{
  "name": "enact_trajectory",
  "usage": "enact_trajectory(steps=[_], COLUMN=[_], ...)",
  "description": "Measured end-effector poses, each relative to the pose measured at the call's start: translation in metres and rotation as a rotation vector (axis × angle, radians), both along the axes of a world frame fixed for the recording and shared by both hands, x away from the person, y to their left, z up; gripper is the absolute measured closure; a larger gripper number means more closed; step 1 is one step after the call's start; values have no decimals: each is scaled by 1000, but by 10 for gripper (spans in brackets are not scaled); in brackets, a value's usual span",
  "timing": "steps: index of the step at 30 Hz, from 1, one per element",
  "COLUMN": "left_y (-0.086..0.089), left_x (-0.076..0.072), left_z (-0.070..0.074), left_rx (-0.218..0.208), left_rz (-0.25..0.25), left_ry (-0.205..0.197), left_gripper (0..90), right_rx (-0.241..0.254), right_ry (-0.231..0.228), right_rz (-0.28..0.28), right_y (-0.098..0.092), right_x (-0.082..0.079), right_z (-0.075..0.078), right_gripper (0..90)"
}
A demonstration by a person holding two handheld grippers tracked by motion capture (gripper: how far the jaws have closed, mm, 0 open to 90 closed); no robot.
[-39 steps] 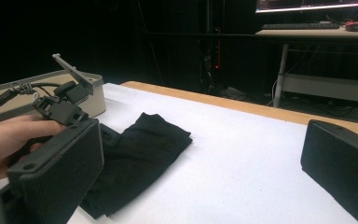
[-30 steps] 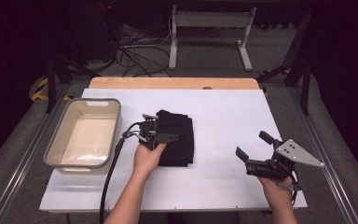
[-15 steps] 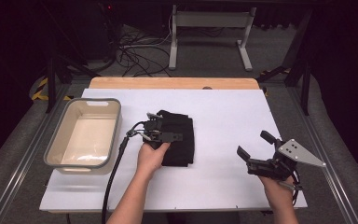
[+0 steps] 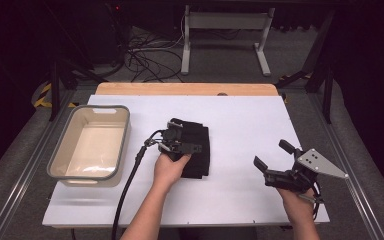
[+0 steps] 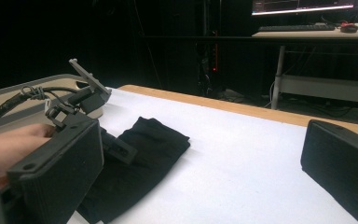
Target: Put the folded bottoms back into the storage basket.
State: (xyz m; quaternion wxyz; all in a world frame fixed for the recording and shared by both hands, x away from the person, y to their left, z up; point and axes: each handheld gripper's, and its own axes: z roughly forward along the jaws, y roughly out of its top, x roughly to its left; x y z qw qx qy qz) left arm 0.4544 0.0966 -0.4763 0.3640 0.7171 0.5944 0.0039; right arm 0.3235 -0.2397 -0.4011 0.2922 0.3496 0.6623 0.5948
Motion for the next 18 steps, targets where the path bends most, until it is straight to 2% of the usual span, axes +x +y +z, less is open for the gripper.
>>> enact_trajectory(steps=[10,18], left_y=[-14,-28], left_x=[0,0], left_z=[1,2], left_rx=[96,150], left_rz=[14,21], left_ry=[-6,-7], left_gripper=[4,4], right_rx=[-6,-12], right_ry=[8,18], right_rz=[3,0], right_y=[1,2], right_x=[0,2], right_z=[0,-1], right_gripper=[0,0])
